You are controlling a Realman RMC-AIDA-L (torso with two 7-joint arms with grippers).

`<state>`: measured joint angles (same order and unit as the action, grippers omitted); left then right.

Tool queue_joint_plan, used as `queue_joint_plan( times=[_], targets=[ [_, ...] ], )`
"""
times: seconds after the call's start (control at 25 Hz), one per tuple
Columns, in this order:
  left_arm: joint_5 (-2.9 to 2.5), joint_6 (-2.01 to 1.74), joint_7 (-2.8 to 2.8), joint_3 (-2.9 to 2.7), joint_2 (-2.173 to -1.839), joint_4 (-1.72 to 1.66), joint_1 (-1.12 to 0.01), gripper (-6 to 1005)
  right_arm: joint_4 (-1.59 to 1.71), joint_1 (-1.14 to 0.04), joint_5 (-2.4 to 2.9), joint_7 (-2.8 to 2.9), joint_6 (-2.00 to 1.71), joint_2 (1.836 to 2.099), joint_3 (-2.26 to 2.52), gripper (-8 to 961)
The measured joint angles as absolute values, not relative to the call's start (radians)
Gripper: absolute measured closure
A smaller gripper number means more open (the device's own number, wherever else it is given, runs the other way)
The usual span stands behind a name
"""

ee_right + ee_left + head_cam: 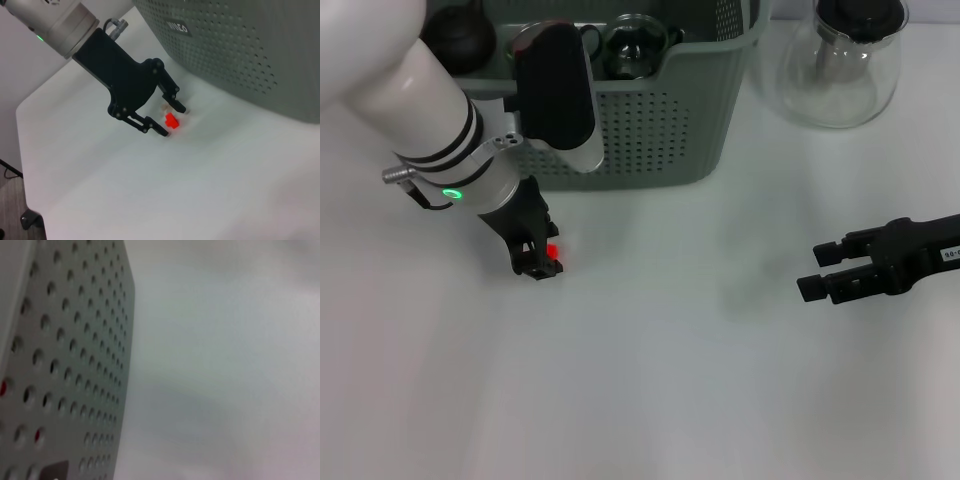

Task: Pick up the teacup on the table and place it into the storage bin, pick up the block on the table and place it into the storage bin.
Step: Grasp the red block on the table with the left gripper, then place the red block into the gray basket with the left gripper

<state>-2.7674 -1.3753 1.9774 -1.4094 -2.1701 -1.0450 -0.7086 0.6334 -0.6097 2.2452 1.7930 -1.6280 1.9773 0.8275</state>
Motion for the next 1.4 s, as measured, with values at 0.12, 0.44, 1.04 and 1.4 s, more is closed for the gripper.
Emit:
queue_joint_plan(
  times=[0.12,0.44,1.04,1.4],
  targets=[
    [-2.768,-1.365,1.981,-1.410,-2.170,-1.031,-0.711,557,0.633,-0.609,2.246,1.793,-1.627,1.977,0.827,128],
    [-2.775,-1.352,1.991,-1.405,-2.169,-1.012,-0.718,613,0.633,-0.607,2.246,1.793,-1.623,1.977,0.827,128],
    [-2.355,-1.869,1.980,-1.083,-2.168,-1.358,-0.631,789,0.633,-0.606,2.246,1.794,-1.621,1.971,0.827,128],
    [-1.953,-1.823,2.236,-0.714,-2.127,-1.499,-0.670,778,0.633,-0.611,2.246,1.795,-1.618,1.970,0.827,128]
  ],
)
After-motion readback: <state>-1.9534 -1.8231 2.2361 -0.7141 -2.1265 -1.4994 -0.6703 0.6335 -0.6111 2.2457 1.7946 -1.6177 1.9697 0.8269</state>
